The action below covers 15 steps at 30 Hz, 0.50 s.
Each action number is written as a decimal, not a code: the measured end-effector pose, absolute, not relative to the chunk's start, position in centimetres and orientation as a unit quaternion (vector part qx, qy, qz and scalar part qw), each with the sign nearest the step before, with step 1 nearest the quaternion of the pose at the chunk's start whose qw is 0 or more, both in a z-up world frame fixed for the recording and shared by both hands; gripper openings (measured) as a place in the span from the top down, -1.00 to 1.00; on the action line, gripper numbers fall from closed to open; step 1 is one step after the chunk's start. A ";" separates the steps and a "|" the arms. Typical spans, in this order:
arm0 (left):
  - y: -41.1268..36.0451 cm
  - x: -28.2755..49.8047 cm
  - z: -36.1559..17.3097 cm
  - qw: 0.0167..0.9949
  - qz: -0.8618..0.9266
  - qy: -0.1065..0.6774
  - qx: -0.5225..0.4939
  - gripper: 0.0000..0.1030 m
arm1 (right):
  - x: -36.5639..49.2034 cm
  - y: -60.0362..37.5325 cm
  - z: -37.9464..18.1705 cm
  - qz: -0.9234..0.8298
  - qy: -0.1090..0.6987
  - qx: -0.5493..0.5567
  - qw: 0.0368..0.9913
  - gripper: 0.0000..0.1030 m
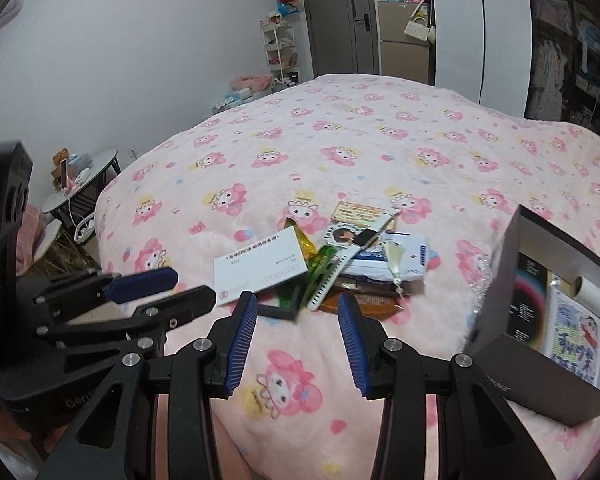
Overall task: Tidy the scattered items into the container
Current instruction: 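Move the right tool back to the white envelope on the pile, then grasp the white envelope with the right tool and lift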
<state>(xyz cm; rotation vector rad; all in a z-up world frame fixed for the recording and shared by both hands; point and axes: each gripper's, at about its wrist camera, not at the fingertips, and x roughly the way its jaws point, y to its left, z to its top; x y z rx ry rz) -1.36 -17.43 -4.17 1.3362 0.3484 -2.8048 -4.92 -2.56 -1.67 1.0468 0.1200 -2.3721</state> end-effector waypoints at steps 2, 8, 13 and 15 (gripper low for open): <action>-18.5 -1.8 -5.0 0.016 -0.893 0.126 0.432 0.22 | -5.7 -3.4 -2.0 -0.878 0.044 0.391 0.273 0.25; -22.0 -3.5 -9.0 0.043 -0.865 0.195 0.461 0.20 | -9.3 -6.1 -4.2 -0.870 0.052 0.407 0.274 0.24; -25.2 -5.0 -12.7 0.082 -0.836 0.247 0.483 0.20 | -12.3 -7.8 -7.1 -0.858 0.072 0.438 0.259 0.24; -26.2 -5.2 -13.9 0.089 -0.826 0.266 0.488 0.20 | -13.1 -8.2 -8.3 -0.852 0.079 0.450 0.257 0.24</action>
